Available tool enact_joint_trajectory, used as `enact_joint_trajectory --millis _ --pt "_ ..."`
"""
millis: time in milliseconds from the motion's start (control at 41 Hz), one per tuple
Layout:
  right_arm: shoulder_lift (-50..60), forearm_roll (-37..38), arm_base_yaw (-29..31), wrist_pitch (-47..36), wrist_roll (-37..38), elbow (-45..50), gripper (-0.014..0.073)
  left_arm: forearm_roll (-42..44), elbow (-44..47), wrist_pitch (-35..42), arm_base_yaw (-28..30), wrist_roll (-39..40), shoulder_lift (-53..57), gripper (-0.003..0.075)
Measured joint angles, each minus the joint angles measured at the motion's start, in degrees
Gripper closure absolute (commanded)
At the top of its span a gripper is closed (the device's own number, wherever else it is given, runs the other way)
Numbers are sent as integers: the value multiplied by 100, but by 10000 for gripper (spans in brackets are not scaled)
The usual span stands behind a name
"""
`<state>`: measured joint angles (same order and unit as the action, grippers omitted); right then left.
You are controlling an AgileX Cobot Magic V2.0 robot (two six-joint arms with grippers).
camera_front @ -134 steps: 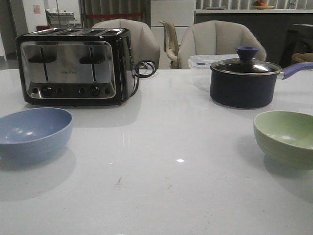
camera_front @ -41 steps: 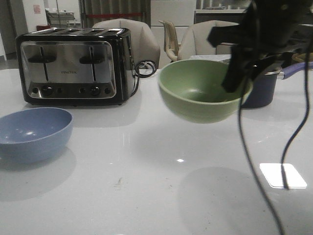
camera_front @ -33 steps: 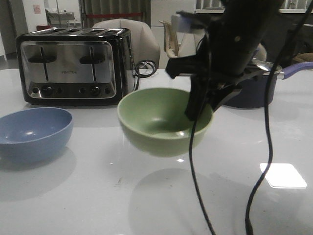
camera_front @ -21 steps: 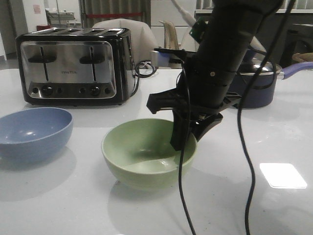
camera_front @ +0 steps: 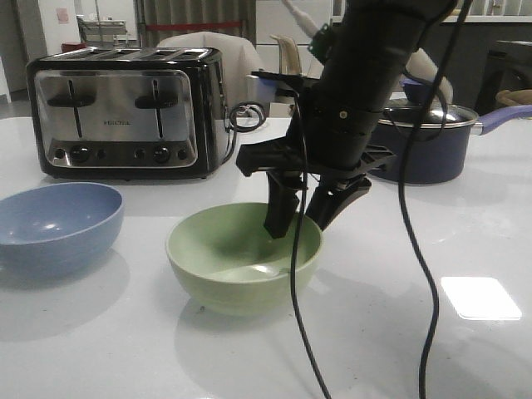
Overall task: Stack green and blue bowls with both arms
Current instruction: 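Slide the green bowl with the right gripper to the table center, release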
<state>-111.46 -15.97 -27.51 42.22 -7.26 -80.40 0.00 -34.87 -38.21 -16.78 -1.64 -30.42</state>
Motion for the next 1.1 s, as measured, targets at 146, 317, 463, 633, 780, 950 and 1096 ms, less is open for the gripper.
enact_joint_trajectory --millis 146,317,463,633,780,950,1096 --pt "505 0 -38 115 -14 60 150 0 0 0 0 0 0 66" --pt "1588 11 -309 162 -374 488 150 0 0 0 0 0 0 66" --pt "2555 11 -431 162 -463 975 150 0 0 0 0 0 0 66" --pt "3661 97 -431 162 -488 1693 150 0 0 0 0 0 0 66" --pt "4531 176 -431 180 -499 2339 150 0 0 0 0 0 0 66" --pt "5627 265 -431 213 -499 2931 150 0 0 0 0 0 0 66" --pt "6391 265 -431 273 -499 3239 150 0 0 0 0 0 0 66"
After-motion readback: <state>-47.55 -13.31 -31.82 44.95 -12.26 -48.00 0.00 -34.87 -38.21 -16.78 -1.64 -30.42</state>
